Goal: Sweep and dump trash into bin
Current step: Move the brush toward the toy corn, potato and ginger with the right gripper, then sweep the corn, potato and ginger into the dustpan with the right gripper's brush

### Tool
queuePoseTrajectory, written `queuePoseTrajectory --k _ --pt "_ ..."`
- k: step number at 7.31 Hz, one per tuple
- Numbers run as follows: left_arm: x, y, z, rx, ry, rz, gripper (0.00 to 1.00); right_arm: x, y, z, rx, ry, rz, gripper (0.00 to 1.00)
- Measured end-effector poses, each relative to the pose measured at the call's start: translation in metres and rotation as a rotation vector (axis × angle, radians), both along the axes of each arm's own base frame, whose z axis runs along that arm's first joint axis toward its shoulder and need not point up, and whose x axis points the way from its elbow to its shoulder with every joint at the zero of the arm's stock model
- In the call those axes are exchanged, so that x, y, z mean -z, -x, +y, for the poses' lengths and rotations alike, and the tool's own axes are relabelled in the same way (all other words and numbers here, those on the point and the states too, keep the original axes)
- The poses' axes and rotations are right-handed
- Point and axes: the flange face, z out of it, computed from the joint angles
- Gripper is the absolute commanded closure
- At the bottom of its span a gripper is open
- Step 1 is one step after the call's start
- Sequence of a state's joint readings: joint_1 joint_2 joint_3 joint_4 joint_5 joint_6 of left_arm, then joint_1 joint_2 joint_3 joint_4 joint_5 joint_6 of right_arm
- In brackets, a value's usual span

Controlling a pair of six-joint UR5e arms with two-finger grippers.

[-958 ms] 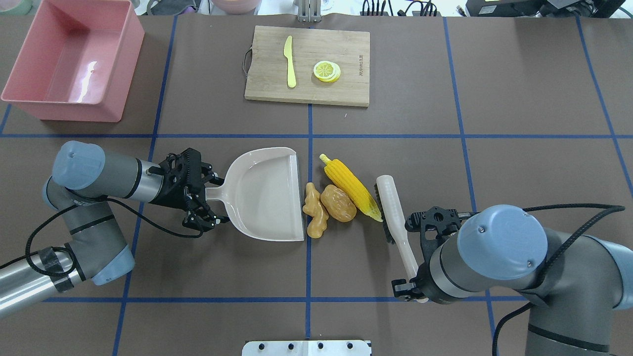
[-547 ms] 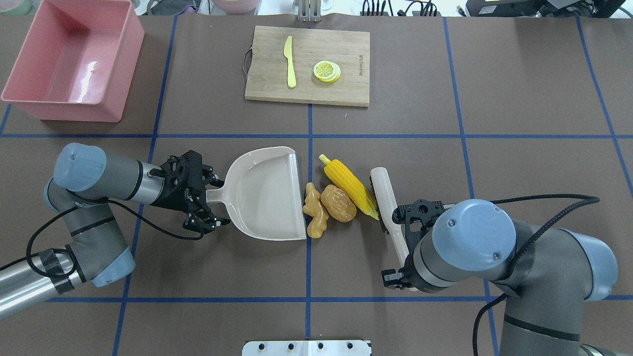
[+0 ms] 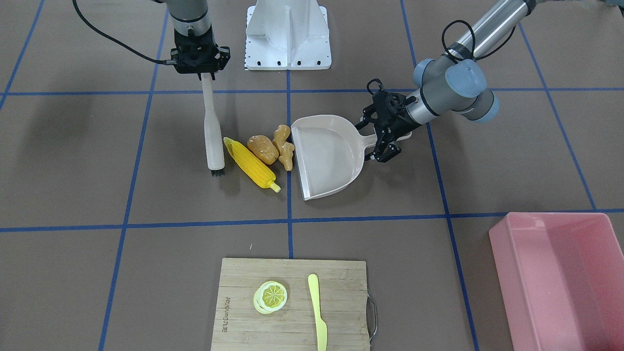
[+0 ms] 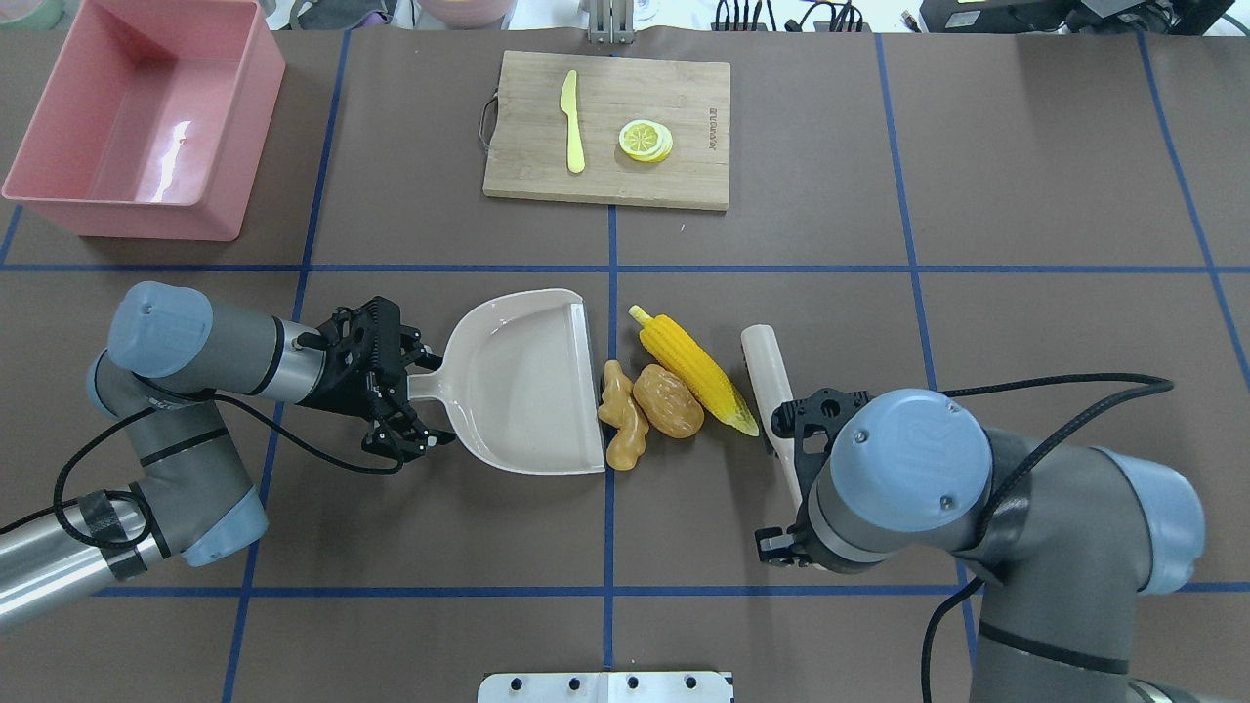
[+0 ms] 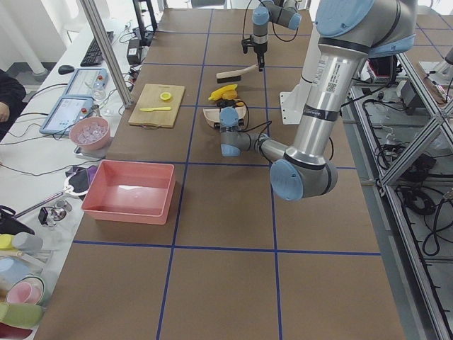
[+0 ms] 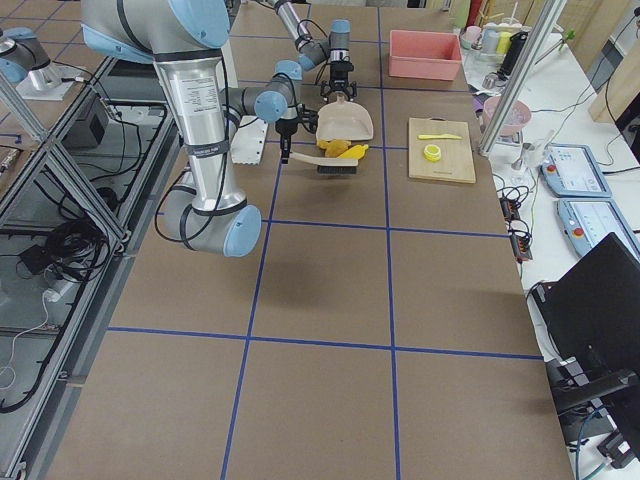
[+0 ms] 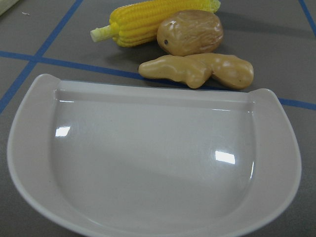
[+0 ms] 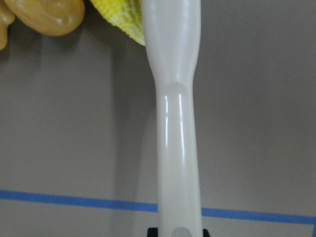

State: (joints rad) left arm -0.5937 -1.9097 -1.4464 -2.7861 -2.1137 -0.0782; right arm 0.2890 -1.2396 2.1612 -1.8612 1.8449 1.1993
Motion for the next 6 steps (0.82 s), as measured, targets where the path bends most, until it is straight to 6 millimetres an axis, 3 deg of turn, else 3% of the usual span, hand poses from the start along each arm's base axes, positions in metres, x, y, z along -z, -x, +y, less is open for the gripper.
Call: queuePoseTrajectory --k 2,6 --pt "0.0 0.0 0.0 0.0 0.0 0.0 0.03 0.0 0.022 0.022 0.026 -0.035 0.018 1.0" --pt "0.0 -0.001 0.0 0.0 0.0 -0.001 0.03 0.051 0.08 0.021 0.03 -0.037 -0.029 1.0"
